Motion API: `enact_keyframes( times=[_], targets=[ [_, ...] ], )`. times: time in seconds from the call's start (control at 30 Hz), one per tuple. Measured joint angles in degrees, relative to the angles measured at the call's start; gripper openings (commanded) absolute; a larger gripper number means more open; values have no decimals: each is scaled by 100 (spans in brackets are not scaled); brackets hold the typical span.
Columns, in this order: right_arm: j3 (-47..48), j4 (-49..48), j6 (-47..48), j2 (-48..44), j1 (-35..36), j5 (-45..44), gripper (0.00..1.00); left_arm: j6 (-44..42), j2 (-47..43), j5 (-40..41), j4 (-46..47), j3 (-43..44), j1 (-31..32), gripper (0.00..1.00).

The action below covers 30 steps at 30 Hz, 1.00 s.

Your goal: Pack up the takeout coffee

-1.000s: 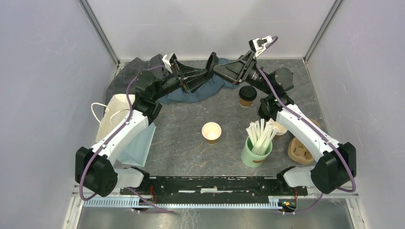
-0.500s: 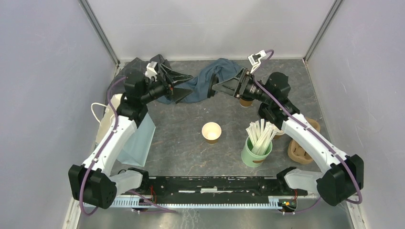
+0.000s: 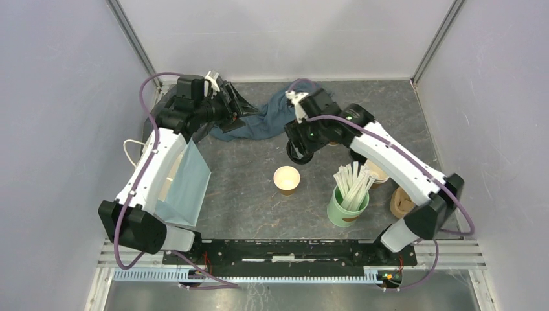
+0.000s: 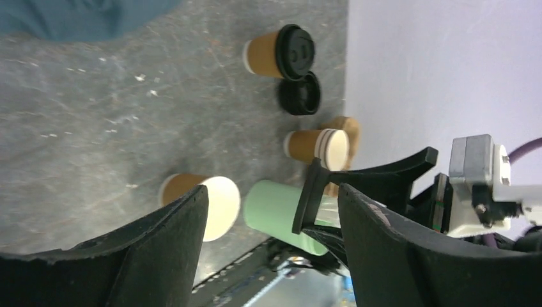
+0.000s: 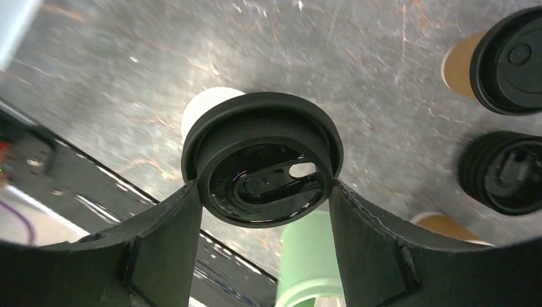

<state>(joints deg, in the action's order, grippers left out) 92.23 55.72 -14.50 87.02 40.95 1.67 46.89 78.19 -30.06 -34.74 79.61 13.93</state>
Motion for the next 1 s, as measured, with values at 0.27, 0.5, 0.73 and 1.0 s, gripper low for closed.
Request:
enact_keyframes(
  times=[0.27, 0.5, 0.73, 1.0],
  targets=[
    [741, 1300, 264, 1104, 638, -804, 60, -1003, 33, 728, -168, -116, -7, 81],
    [1606, 1462, 319, 2151, 898, -785, 61, -1408, 118, 1108, -354, -214, -9, 83],
    [1628, 1464, 531, 2378, 1082, -702, 61, -1543, 411, 1598, -540, 55, -9, 86],
    [1370, 1436, 605, 2376, 1217, -662, 61, -1550, 551, 2218, -839, 122, -9, 88]
  ],
)
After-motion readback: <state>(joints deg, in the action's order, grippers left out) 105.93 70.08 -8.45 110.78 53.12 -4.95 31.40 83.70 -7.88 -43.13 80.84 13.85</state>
